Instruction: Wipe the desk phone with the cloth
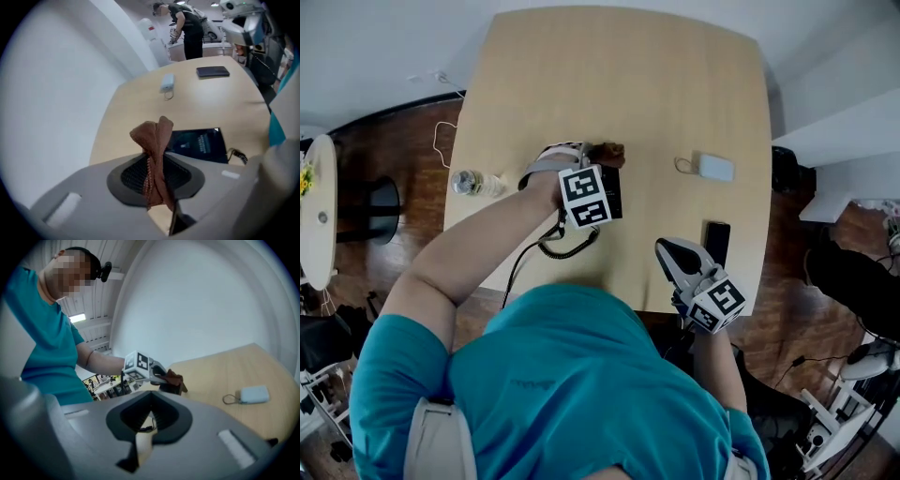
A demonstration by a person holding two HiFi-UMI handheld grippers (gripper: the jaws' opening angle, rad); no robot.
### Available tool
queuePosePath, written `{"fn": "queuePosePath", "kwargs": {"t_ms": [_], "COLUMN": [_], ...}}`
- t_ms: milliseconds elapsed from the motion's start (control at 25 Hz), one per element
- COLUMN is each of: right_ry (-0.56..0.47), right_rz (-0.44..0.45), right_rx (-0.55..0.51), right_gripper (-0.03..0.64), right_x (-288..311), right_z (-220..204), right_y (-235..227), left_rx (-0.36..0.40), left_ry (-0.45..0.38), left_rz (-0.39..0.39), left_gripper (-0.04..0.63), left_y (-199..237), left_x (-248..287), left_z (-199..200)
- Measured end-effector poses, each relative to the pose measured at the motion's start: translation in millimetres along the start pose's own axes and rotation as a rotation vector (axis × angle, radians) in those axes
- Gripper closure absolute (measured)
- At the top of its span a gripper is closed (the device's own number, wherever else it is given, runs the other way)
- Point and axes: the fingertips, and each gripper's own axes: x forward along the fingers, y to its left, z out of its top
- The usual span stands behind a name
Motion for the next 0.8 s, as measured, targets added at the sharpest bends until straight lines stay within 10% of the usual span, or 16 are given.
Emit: {"fn": "queuePosePath", "kwargs": {"t_ms": [200,560,800], "right_ry": [0.001,-0.004,-0.038], "right_rz": [0.0,-0.002,-0.03], "right_rx": [-0.006,0.011,0.026], "right_gripper": [0.615,0.615,0.615], "right_x": [2,1,-9], "right_z": [3,-5,-4], "right_y": [1,3,0], "left_rx": [0.027,0.198,0.15], "left_ry": [0.04,0.001,-0.062], "left_rz": [-0.04,-0.323,-0.254], "left_gripper": [0.497,0.497,0.497], "left_y": [-10,-191,-115], "left_x": [11,-11,-16], "left_z": [-11,-14,21]}}
